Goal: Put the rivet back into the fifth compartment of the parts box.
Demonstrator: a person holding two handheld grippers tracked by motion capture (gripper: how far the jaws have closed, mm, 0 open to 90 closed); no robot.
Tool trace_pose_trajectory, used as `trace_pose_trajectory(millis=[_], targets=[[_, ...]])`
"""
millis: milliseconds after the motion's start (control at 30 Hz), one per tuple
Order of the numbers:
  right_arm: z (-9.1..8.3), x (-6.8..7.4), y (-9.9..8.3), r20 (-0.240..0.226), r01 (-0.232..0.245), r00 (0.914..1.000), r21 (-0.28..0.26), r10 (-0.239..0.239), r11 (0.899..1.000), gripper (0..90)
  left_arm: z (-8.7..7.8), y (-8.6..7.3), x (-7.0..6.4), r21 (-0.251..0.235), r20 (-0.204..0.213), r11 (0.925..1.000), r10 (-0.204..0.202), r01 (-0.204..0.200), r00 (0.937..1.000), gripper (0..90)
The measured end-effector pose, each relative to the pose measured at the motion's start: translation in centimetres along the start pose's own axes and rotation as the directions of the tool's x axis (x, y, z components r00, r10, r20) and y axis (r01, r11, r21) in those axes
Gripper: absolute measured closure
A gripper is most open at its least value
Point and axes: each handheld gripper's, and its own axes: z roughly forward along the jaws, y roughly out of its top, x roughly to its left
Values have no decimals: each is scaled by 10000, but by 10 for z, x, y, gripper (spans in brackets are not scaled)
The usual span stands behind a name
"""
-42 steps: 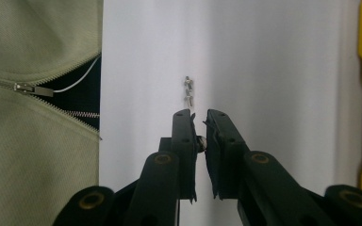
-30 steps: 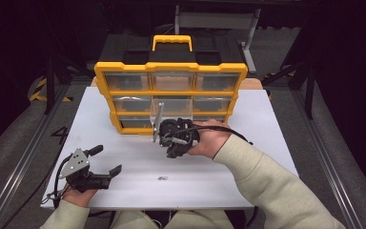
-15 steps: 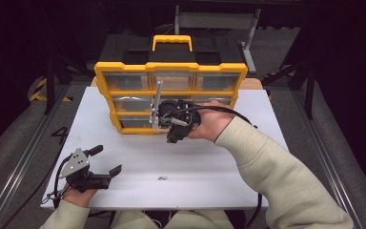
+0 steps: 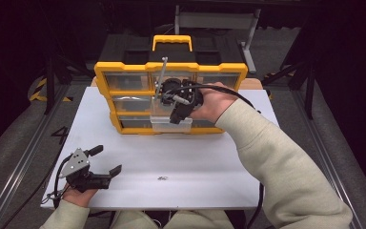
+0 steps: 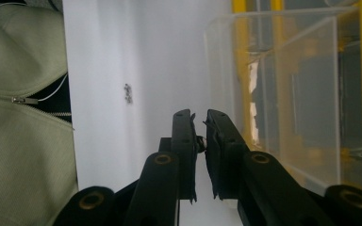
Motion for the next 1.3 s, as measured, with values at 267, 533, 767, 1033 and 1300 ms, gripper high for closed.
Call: trace_pose_trajectory(millis=[267, 533, 767, 1033, 1300], targets=[[3, -22, -2, 303, -482, 9984, 60, 480, 9988, 819, 0, 0, 0, 20, -2, 10000, -3, 3, 10000, 34], [19, -36, -5, 431, -812, 9959, 381, 795, 9960, 818, 0, 0, 0, 20, 11, 10000, -9, 9, 10000, 33], [39, -42, -8, 211, -872, 9961, 499, 862, 9949, 818, 0, 0, 0, 30, 19, 10000, -6, 6, 10000, 34], [52, -47, -11, -7, -1092, 9940, 761, 1096, 9911, 817, 0, 0, 0, 28, 25, 10000, -1, 1, 10000, 34], [66, -56, -14, -274, -1281, 9910, 962, 1313, 9871, 818, 0, 0, 1, 30, 46, 10000, -17, 17, 10000, 34]])
